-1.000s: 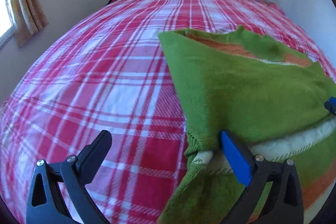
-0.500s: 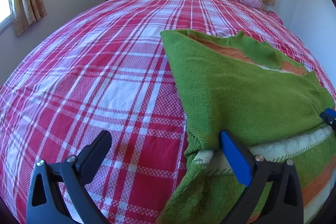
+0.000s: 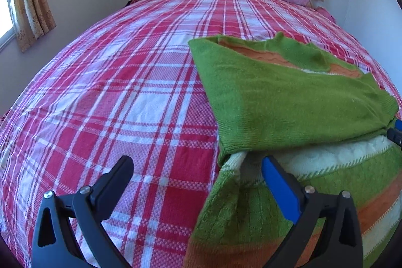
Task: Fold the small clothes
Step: 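Release the sleeve with the right tool and pull both tools back, then move both tools to the ribbed green hem of the sweater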
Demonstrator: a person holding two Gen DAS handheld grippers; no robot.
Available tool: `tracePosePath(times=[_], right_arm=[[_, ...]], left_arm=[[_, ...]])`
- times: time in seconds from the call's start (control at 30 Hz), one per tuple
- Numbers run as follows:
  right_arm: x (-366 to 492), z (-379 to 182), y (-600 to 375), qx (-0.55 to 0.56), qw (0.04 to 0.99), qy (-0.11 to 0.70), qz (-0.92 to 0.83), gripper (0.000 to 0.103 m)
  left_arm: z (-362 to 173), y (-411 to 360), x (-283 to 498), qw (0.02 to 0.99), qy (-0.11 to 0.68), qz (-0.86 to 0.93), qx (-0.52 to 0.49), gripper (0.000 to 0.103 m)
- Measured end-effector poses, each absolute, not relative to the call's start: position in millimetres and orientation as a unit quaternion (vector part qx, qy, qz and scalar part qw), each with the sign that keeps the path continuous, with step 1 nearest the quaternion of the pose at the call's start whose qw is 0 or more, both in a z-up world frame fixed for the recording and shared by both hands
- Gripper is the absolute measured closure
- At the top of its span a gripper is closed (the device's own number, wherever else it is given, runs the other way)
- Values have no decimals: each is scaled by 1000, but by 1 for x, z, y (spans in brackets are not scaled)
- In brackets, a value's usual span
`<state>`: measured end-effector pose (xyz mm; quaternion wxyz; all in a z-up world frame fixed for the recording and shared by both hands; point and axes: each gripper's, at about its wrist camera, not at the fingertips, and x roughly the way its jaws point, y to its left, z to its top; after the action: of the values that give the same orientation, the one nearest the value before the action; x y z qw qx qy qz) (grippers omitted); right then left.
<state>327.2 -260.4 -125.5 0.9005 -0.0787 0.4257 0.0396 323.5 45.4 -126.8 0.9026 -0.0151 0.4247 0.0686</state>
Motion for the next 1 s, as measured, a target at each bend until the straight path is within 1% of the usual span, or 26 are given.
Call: tracePosePath(times=[0.27, 0.53, 0.8, 1.0], right_arm=[[282, -109, -262, -67, 907, 412, 59, 37], [227, -111, -256, -57, 906, 412, 82, 36], [174, -114, -255, -44, 906, 410, 91, 35], [143, -121, -262, -10, 908, 409, 91, 34]], left_arm=[[-101, 35, 282, 917, 397, 37, -7, 0], [-89, 28, 232, 925, 379, 17, -12, 0], [-95, 20, 189, 928, 372, -1, -10, 0], [-105, 21, 163, 924, 383, -3, -6, 0]])
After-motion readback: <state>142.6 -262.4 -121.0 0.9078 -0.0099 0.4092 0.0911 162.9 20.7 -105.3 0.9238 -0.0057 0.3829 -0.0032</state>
